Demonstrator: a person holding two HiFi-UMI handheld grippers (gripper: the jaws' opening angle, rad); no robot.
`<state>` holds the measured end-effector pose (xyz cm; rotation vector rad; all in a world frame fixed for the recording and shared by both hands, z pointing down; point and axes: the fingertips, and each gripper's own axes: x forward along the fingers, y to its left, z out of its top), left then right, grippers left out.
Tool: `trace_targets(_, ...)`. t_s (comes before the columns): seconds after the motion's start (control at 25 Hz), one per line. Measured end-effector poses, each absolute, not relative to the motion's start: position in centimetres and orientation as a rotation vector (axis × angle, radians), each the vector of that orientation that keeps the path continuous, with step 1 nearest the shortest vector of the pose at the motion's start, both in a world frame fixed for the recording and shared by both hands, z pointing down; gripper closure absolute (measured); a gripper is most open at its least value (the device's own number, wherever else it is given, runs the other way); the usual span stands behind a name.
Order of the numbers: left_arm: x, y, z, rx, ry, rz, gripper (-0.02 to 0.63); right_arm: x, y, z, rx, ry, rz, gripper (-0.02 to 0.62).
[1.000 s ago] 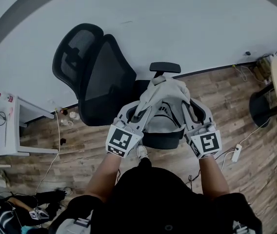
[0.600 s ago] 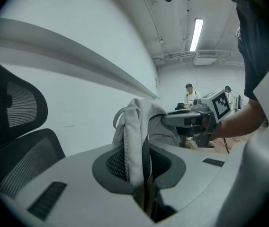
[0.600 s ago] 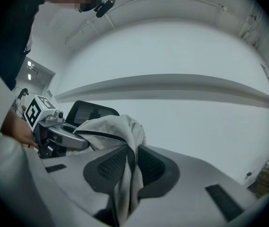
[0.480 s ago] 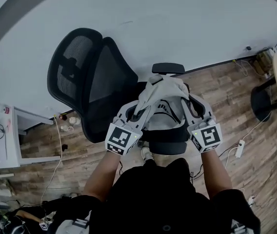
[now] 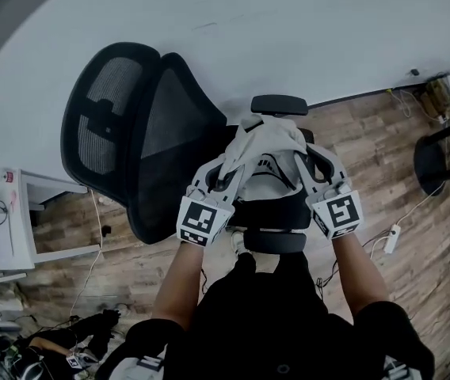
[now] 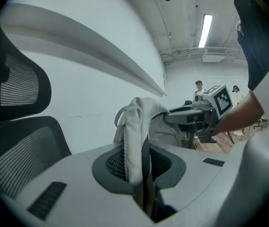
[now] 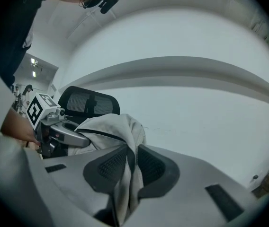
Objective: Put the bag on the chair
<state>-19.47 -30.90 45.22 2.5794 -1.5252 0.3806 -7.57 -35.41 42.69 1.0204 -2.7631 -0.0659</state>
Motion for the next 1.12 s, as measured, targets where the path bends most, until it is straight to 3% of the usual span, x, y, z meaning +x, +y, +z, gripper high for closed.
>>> trace_targets(1.12, -21.1, -38.8, 59.3, 2.164, -1.671, 0.553, 0.531, -10.3, -45.6, 56.9, 0.556, -2.668, -0.003, 0.514)
